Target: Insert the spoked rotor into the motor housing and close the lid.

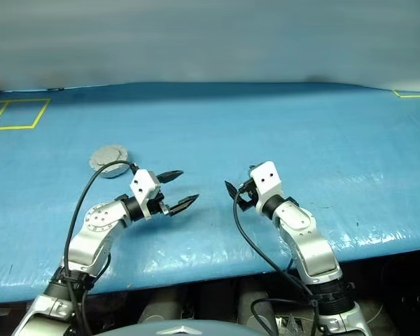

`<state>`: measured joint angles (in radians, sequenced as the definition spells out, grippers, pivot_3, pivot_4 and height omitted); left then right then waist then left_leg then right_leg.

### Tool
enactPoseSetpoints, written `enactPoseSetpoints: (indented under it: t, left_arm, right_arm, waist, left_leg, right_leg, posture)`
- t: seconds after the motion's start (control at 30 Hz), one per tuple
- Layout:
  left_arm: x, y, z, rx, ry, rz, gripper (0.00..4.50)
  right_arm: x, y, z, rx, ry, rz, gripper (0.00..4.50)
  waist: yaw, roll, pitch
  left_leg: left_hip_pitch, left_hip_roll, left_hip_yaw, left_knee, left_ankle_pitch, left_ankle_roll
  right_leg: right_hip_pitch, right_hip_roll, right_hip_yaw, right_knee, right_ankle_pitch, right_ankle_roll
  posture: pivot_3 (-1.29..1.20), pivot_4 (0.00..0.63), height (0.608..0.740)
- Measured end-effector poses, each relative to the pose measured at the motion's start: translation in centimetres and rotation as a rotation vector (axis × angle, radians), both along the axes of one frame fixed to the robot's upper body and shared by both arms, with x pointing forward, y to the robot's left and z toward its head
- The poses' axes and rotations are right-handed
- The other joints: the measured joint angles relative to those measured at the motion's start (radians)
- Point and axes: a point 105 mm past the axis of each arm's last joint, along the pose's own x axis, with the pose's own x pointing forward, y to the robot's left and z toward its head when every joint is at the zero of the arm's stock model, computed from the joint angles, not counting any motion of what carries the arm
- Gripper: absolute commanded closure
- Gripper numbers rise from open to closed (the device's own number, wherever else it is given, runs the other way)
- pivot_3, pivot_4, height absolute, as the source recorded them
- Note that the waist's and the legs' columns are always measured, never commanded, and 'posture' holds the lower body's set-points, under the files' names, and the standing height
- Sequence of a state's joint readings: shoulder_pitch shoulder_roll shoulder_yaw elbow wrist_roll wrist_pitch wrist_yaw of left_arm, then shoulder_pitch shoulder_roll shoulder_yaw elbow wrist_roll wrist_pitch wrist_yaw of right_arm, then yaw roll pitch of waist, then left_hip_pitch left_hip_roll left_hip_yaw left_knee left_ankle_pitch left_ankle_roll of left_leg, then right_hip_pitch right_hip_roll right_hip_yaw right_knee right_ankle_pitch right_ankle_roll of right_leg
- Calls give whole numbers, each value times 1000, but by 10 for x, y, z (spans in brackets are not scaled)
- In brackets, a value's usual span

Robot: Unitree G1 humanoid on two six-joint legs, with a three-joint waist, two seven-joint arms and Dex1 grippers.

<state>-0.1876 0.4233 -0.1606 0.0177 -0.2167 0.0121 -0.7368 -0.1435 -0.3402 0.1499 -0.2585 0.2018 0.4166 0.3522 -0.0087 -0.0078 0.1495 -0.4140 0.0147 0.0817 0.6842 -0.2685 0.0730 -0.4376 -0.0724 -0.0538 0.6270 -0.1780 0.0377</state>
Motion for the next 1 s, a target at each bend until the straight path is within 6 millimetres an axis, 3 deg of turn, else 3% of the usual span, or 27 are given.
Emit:
enactPoseSetpoints:
  t: [0.67, 1.0]
  left_arm:
    - [6, 3, 1, -49, -15, 74, 219]
    - [7, 6, 3, -45, -32, 93, 219]
  right_arm:
    - [0, 10, -2, -11, 3, 34, 45]
    - [6, 17, 9, 46, -27, 13, 45]
  waist:
    - [0, 0, 0]
    - [0, 0, 0]
  left_leg:
    - [0, 0, 0, 1, 0, 0]
    - [0, 0, 0, 1, 0, -1]
  right_leg:
    - [1, 0, 0, 0, 1, 0]
    - [1, 0, 0, 0, 2, -2]
  posture:
    - [0, 150, 740]
    - [0, 150, 740]
